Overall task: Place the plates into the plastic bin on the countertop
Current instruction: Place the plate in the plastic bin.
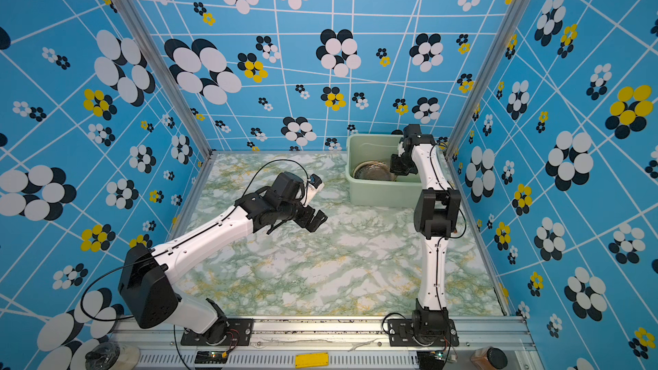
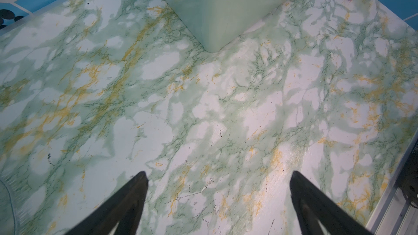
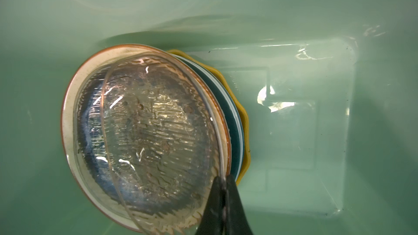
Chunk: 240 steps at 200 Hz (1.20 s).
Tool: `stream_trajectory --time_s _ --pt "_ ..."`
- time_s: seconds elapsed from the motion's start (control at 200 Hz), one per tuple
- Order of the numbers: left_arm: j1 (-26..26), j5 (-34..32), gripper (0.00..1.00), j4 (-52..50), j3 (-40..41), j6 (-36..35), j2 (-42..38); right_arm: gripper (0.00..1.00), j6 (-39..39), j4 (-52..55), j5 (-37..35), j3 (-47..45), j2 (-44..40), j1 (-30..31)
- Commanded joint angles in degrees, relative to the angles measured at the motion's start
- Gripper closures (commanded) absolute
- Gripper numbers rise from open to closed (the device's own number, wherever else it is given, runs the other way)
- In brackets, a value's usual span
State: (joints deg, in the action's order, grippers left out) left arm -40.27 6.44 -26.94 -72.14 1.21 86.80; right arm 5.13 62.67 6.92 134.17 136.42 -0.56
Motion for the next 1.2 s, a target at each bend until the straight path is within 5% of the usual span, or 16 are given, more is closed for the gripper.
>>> stream_trajectory --time_s 0.0,0.28,0.65,1.01,1.194 --pt "-0.43 0.24 0.01 -1.03 -1.74 -0.77 0.89 0.96 0.32 1.16 1.81 1.32 1.56 0.25" --pt "-0.47 -0.25 0.01 -1.45 -2.06 -0.92 1.17 0.92 0.95 0.78 1.61 1.31 2.69 1.06" --pt "-0.41 -1.35 0.01 -1.63 -2.65 -0.8 1.11 0.74 1.98 0.69 1.7 1.3 2.5 1.69" --pt "0.35 -9.61 0.01 -0.7 -3.07 3.34 -3.78 0.35 4.11 -3.25 5.53 -3.0 -6.0 1.88" --pt "4.55 -11.05 0.01 -0.37 -1.13 8.82 -10.3 0.25 7.17 -6.57 6.79 -6.64 -14.34 2.05"
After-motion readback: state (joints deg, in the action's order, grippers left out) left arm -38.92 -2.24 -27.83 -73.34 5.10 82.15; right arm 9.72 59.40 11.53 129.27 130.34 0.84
